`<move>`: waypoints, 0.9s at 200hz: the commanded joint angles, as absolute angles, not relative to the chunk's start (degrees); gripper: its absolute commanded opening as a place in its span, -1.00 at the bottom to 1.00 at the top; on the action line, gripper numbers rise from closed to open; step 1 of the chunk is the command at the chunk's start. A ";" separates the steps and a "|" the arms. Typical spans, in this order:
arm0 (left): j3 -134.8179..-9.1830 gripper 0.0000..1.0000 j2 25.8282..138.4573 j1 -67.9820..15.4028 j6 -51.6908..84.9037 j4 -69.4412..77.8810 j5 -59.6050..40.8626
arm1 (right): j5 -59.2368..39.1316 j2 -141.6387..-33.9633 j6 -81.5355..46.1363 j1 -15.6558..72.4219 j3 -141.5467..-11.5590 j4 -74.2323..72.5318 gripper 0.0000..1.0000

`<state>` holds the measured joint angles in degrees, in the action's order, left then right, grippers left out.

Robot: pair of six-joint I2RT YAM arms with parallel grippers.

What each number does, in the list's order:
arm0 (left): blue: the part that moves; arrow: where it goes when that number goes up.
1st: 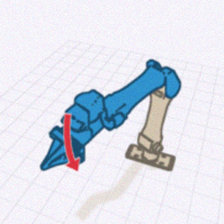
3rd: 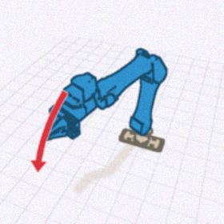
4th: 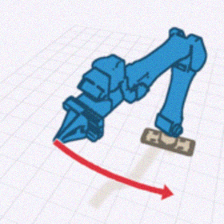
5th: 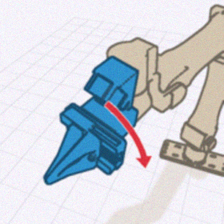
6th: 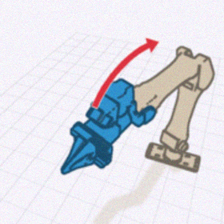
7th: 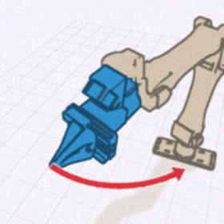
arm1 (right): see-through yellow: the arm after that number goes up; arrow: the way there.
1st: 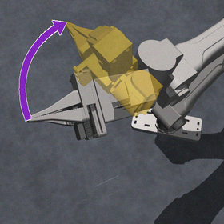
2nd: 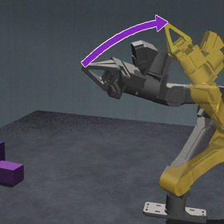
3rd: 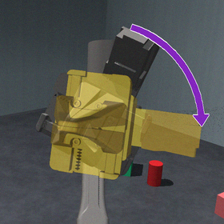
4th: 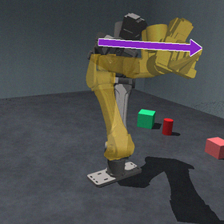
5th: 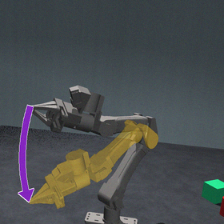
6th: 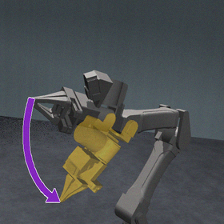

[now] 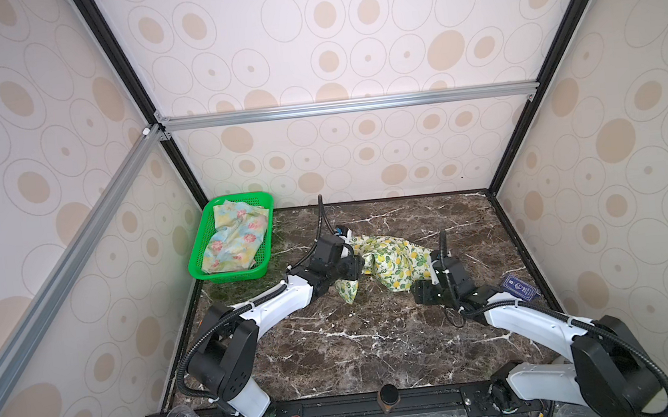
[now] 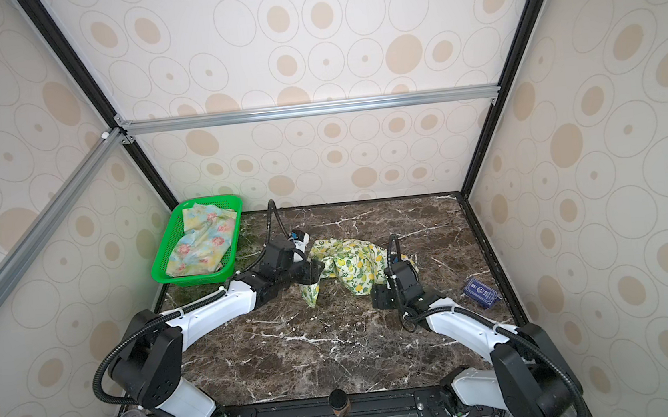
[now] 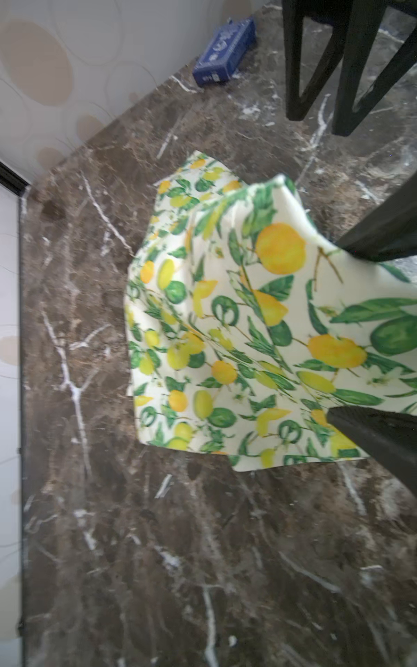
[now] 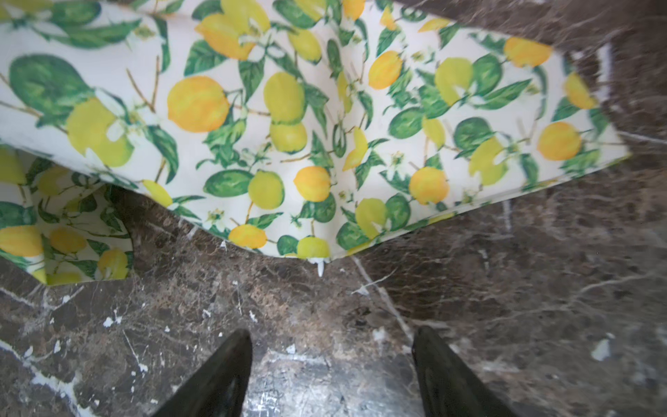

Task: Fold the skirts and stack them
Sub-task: 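Grasp the skirt edges with both grippers and pull them apart to spread it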

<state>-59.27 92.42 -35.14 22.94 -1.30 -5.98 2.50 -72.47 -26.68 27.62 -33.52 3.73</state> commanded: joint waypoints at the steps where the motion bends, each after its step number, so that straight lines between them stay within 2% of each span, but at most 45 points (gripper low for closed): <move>1: -58.85 0.25 90.00 -34.97 24.18 -9.13 -6.26 | 2.33 -75.77 -28.41 30.08 -36.46 2.57 0.47; 41: -56.11 0.24 87.29 -34.94 25.89 -15.73 -7.02 | 0.57 -81.45 -29.85 30.76 -38.99 -0.04 0.47; 78: -49.90 0.20 86.11 -35.06 30.08 -15.35 -10.64 | 0.70 -85.20 -29.60 30.69 -41.25 -0.70 0.47; 158: -46.33 0.10 88.40 -35.07 32.21 -14.25 -7.33 | 5.15 -92.61 -28.73 30.76 -45.29 -1.42 0.47; 180: -46.09 0.02 89.68 -35.06 32.99 -12.65 -3.87 | 6.34 -94.46 -28.50 30.76 -46.49 -1.12 0.39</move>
<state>-46.50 88.03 -35.14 30.98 -14.13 -7.92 4.01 -92.60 -29.02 30.48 -44.42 -1.06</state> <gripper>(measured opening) 0.533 0.720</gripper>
